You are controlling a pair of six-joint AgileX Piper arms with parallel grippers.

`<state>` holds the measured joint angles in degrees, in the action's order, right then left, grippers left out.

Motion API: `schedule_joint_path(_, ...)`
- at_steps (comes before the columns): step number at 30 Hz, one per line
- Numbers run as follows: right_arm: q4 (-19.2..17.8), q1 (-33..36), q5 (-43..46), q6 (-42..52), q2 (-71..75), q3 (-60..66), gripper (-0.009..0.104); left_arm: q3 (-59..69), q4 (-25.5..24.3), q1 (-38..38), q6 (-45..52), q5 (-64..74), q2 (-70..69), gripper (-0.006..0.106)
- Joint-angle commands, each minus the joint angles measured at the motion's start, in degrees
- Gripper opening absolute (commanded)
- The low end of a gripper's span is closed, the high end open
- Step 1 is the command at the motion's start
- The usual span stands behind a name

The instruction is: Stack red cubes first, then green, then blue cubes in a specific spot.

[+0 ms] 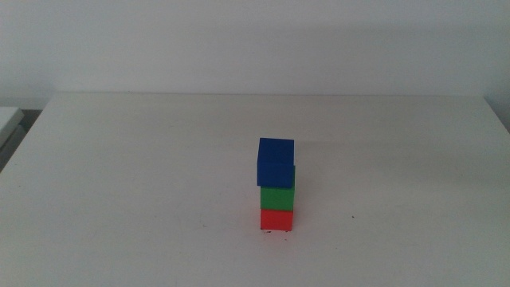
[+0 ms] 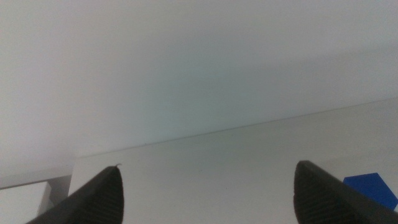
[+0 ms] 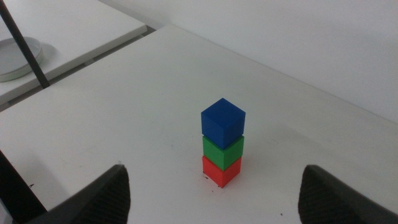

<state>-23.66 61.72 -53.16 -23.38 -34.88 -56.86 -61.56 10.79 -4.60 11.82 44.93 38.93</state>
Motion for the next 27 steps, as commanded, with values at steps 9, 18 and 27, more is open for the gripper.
schedule_joint_path(9,-3.74,-8.20,1.18,0.27,0.25,0.28,0.085,13.70,-0.11,0.04,-0.04,-13.39,-8.40,0.094)
schedule_joint_path(18,15.27,-32.38,27.74,0.27,5.09,12.46,0.085,28.14,-0.01,0.04,-0.04,-18.08,-21.28,0.094)
schedule_joint_path(27,13.52,-49.49,29.52,0.27,20.39,34.62,0.085,44.57,0.22,0.04,-0.04,-30.22,-31.67,0.094)
